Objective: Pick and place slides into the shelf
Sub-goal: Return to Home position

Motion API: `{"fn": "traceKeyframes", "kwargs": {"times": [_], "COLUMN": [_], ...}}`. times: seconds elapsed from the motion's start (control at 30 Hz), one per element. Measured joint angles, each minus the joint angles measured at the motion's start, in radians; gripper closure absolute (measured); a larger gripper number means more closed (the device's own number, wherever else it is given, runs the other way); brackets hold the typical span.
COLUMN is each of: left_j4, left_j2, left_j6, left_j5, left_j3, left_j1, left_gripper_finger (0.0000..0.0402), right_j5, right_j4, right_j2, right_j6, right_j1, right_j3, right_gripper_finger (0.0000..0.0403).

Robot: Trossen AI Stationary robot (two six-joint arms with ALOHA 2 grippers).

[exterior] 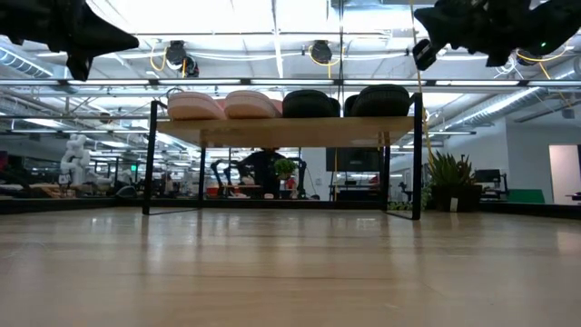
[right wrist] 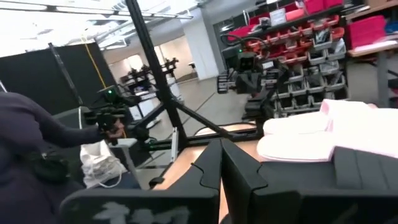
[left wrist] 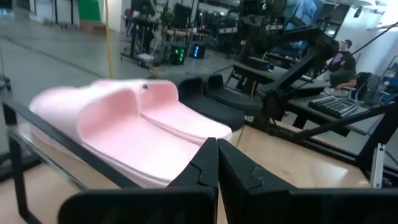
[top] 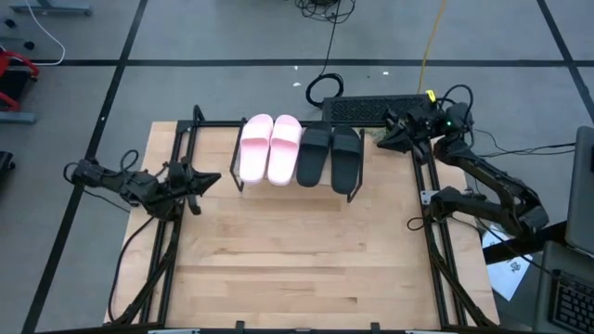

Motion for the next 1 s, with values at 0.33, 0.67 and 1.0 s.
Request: {"fn": "traceKeyframes", "kwargs": {"times": [0.33, 0.67, 1.0], "left_j4": [-0.172, -0.181, -0.184], "left_j2": [-0.192, -0.196, -0.196], "left_j6": [-0.019, 0.001, -0.019], "left_j5": [0.121, 0.075, 0.068], "left_j3": [0.000, 0.011, 0.011], "left_j1": [0.120, 0.133, 0.133], "left_gripper_finger": [0.0401, 0.0401, 0.0401], "right_j5": [0.011, 0.299, 0.539], "right_j4": [0.282, 0.255, -0.208], "right_j2": [-0.062, -0.406, -0.549], "right_j6": [0.287, 0.415, 0.082], "right_j1": [0.034, 0.105, 0.294], "right_j3": [-0.056, -0.313, -0.429], "right_gripper_finger": [0.0403, 0.0403, 0.0403]}}
